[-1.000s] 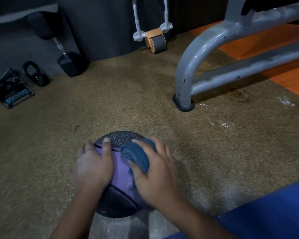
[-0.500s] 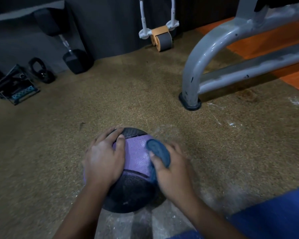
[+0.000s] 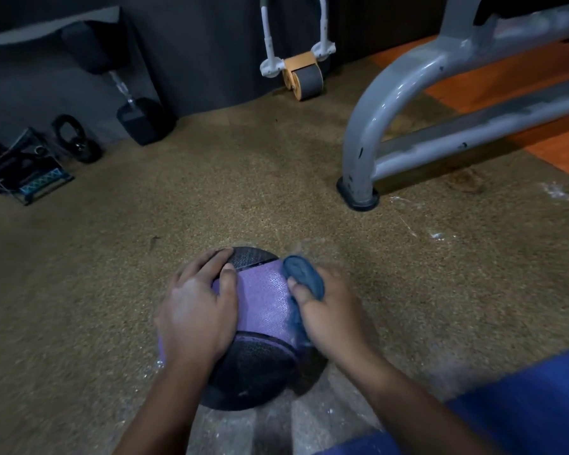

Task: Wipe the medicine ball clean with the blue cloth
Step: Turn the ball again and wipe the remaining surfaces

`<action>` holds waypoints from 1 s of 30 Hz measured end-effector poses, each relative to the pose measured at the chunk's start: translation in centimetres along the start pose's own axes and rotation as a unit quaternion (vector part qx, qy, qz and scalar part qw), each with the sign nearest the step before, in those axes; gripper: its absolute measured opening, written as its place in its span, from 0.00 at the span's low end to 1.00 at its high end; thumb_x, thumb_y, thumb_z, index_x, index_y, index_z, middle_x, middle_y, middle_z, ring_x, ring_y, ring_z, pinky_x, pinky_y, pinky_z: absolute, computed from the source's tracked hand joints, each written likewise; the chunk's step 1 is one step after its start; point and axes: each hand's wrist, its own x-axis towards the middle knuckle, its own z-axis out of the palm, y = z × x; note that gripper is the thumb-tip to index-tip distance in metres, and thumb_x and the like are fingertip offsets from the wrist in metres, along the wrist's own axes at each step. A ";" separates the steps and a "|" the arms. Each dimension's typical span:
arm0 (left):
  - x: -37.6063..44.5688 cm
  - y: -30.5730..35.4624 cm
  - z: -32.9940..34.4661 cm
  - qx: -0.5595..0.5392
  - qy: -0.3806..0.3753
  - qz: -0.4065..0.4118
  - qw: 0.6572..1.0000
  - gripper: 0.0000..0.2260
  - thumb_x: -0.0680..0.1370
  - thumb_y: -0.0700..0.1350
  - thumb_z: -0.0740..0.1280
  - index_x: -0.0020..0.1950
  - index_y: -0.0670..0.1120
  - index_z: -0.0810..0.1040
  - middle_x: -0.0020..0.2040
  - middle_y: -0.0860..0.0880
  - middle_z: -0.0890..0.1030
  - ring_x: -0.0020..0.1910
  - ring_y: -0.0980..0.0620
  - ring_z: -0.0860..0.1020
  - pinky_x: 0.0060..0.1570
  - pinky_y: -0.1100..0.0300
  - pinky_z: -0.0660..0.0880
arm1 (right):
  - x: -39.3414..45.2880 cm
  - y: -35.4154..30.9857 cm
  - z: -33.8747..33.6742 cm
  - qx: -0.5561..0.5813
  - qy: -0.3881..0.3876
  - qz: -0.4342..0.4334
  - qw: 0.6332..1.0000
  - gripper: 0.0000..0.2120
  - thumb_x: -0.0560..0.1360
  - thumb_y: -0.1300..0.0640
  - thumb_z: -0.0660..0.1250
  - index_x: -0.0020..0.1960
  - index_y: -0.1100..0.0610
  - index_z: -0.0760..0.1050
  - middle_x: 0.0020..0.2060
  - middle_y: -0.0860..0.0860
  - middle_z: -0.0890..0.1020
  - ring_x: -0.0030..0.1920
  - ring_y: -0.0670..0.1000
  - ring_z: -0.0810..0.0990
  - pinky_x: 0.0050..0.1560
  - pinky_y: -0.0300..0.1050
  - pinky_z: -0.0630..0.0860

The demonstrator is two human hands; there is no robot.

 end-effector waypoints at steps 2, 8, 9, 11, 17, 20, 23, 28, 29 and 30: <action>-0.2 -0.2 -0.2 0.002 -0.004 0.003 1.000 0.23 0.75 0.58 0.52 0.65 0.61 0.78 0.68 0.61 0.75 0.68 0.52 0.71 0.65 0.52 0.68 | -2.4 -2.6 0.2 -0.095 -0.006 -0.144 0.985 0.19 0.73 0.41 0.63 0.61 0.46 0.77 0.57 0.43 0.74 0.55 0.48 0.74 0.52 0.42 0.70; -0.5 -0.1 -0.2 -0.004 0.010 -0.008 1.000 0.24 0.75 0.59 0.52 0.66 0.60 0.78 0.68 0.61 0.75 0.68 0.52 0.70 0.67 0.51 0.67 | 0.8 -2.8 0.7 -0.054 -0.029 -0.085 0.995 0.18 0.69 0.38 0.60 0.55 0.43 0.77 0.52 0.43 0.77 0.51 0.52 0.79 0.55 0.53 0.77; -0.5 -0.1 -0.1 -0.006 0.014 -0.009 1.000 0.23 0.75 0.59 0.52 0.65 0.60 0.78 0.68 0.61 0.75 0.68 0.52 0.70 0.66 0.52 0.68 | 2.2 -2.0 0.6 0.007 -0.035 -0.027 0.999 0.16 0.69 0.38 0.62 0.51 0.43 0.78 0.49 0.45 0.79 0.48 0.53 0.82 0.54 0.57 0.78; -0.5 0.0 0.1 -0.009 0.016 -0.008 1.000 0.23 0.75 0.59 0.52 0.64 0.60 0.79 0.68 0.61 0.75 0.68 0.52 0.71 0.66 0.52 0.68 | 3.9 -0.5 0.5 0.076 -0.063 0.072 0.992 0.10 0.73 0.42 0.66 0.47 0.48 0.79 0.43 0.49 0.83 0.45 0.55 0.83 0.54 0.59 0.79; 0.0 0.2 0.3 0.002 0.005 -0.004 1.000 0.24 0.75 0.59 0.51 0.64 0.59 0.79 0.67 0.62 0.75 0.67 0.52 0.71 0.66 0.50 0.69 | -1.6 -1.0 -0.1 -0.076 -0.009 -0.082 0.994 0.14 0.75 0.44 0.65 0.59 0.45 0.78 0.57 0.45 0.76 0.53 0.48 0.75 0.55 0.44 0.72; 0.0 0.1 0.1 -0.005 -0.004 0.000 1.000 0.25 0.75 0.60 0.50 0.64 0.59 0.79 0.68 0.61 0.75 0.67 0.51 0.72 0.65 0.47 0.69 | -5.0 -2.7 0.1 -0.161 -0.017 -0.210 0.964 0.25 0.72 0.40 0.60 0.68 0.44 0.72 0.66 0.43 0.70 0.62 0.50 0.71 0.60 0.48 0.72; -0.1 0.0 -0.1 -0.014 0.004 -0.009 1.000 0.23 0.75 0.59 0.52 0.65 0.59 0.79 0.69 0.60 0.75 0.69 0.51 0.70 0.67 0.50 0.67 | -2.7 -2.6 -0.2 -0.127 -0.020 -0.158 0.979 0.19 0.75 0.43 0.64 0.64 0.46 0.76 0.61 0.42 0.74 0.56 0.45 0.77 0.54 0.42 0.73; -0.5 0.5 0.2 -0.008 0.011 -0.009 1.000 0.23 0.76 0.59 0.52 0.64 0.60 0.79 0.68 0.61 0.75 0.69 0.52 0.70 0.68 0.48 0.66 | 3.1 1.0 -0.5 0.137 -0.065 0.163 0.975 0.05 0.78 0.50 0.68 0.48 0.51 0.80 0.41 0.47 0.83 0.42 0.50 0.83 0.38 0.39 0.71; -0.5 0.6 0.3 -0.005 0.011 -0.008 1.000 0.23 0.75 0.60 0.51 0.63 0.61 0.79 0.67 0.62 0.75 0.69 0.52 0.70 0.68 0.47 0.66 | 2.9 1.4 -0.4 0.120 -0.055 0.164 0.978 0.06 0.78 0.50 0.68 0.50 0.50 0.81 0.42 0.48 0.83 0.42 0.50 0.81 0.37 0.38 0.69; -0.4 0.7 0.4 -0.004 0.015 -0.008 1.000 0.24 0.75 0.60 0.50 0.63 0.61 0.79 0.67 0.62 0.76 0.69 0.52 0.70 0.68 0.46 0.66 | 2.3 1.7 -0.3 0.091 -0.033 0.142 0.985 0.07 0.78 0.49 0.67 0.52 0.50 0.81 0.44 0.48 0.83 0.43 0.49 0.80 0.38 0.37 0.68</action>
